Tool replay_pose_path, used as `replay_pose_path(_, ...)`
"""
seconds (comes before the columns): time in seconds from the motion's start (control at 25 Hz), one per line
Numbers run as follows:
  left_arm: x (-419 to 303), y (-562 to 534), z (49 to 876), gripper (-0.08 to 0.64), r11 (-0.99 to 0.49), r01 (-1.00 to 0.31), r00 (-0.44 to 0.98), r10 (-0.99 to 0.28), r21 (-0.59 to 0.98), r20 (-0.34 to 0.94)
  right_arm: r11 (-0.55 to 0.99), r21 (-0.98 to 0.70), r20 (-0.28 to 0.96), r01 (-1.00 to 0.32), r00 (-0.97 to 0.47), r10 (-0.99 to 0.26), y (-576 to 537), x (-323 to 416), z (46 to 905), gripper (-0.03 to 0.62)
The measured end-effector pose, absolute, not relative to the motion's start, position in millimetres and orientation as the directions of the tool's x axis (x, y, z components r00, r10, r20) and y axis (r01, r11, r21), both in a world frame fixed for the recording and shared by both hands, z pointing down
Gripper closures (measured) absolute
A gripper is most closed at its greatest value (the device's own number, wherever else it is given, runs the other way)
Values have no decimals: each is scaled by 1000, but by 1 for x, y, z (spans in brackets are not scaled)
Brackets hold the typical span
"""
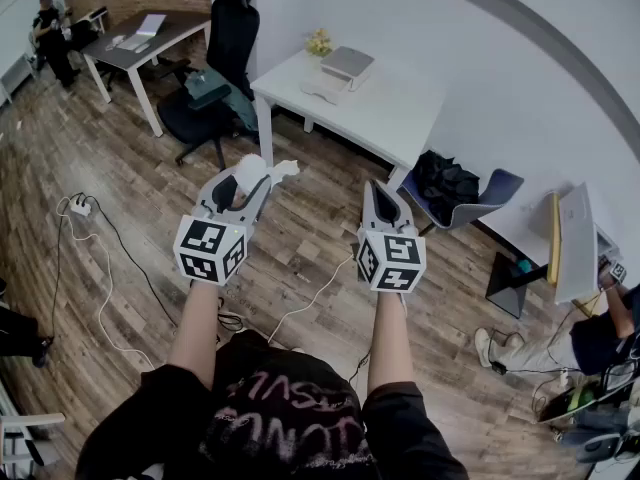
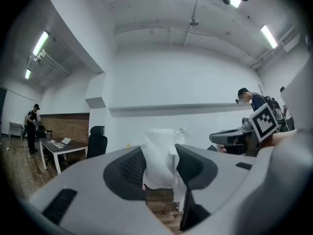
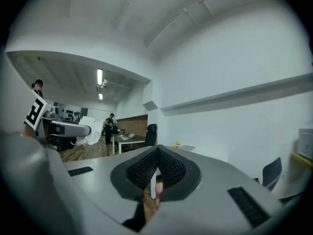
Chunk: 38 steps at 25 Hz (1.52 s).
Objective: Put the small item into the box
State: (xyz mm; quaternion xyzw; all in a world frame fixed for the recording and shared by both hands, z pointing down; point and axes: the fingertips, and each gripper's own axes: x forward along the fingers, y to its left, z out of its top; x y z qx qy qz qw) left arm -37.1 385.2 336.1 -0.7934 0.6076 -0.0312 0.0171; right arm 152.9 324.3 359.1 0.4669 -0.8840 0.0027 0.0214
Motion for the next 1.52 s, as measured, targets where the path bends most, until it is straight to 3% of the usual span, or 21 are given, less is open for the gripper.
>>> replay_pose_path(1.0, -22, 391, 344, 382, -269, -959, 265, -963, -89, 49, 564, 22, 30, -825, -563, -826, 331, 160, 367, 588)
replay_pose_path(1.52, -52, 334, 363, 382, -285, -957, 280, -957, -52, 79, 549, 37, 53, -835, -547, -836, 276, 131, 377, 583)
